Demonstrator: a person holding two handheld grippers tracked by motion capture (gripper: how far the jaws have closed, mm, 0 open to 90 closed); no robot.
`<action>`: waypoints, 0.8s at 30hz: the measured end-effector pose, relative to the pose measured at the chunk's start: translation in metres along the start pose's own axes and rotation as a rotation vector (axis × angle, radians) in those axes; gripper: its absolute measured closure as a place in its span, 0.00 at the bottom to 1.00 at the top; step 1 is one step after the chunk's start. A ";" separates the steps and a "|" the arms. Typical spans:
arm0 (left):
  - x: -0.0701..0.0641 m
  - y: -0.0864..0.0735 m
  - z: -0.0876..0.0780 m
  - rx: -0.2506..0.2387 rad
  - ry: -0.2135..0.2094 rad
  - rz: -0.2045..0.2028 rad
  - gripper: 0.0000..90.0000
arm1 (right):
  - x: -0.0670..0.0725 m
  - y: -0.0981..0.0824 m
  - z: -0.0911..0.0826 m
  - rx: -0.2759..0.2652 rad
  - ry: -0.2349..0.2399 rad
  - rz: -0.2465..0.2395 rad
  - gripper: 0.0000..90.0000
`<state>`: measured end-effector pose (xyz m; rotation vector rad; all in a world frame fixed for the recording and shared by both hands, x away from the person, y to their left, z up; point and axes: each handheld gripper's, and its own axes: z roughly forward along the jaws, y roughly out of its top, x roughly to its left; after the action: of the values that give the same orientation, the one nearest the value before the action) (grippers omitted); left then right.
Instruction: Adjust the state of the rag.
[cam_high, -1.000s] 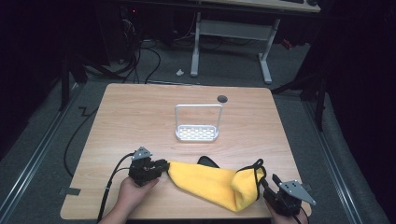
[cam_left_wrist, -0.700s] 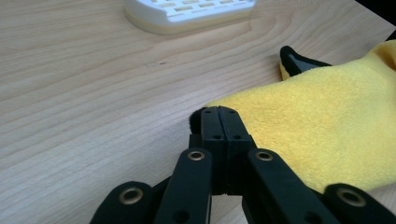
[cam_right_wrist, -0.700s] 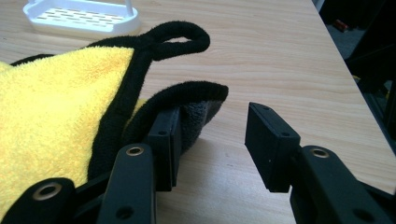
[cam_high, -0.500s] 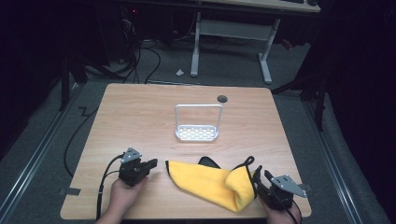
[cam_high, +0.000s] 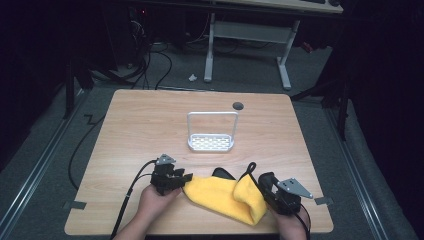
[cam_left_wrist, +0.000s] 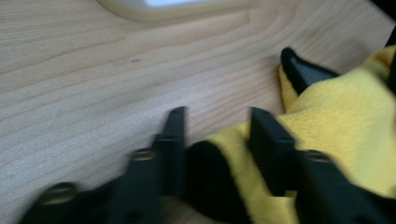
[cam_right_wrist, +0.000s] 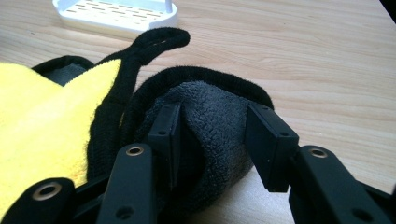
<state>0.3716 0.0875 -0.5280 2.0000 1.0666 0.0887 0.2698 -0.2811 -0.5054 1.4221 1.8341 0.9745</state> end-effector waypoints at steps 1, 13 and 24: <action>0.000 -0.002 -0.001 -0.008 -0.004 -0.003 0.87 | 0.000 0.000 0.000 -0.002 -0.003 -0.001 0.64; 0.037 -0.032 -0.058 -0.064 0.104 -0.033 0.93 | 0.016 0.003 0.006 0.004 0.022 -0.031 0.63; 0.076 -0.060 -0.112 -0.171 0.210 -0.162 0.93 | 0.027 0.017 0.024 -0.007 0.060 -0.051 0.63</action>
<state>0.3342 0.2308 -0.5221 1.7729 1.3049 0.2996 0.2917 -0.2479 -0.5049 1.3492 1.8989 1.0064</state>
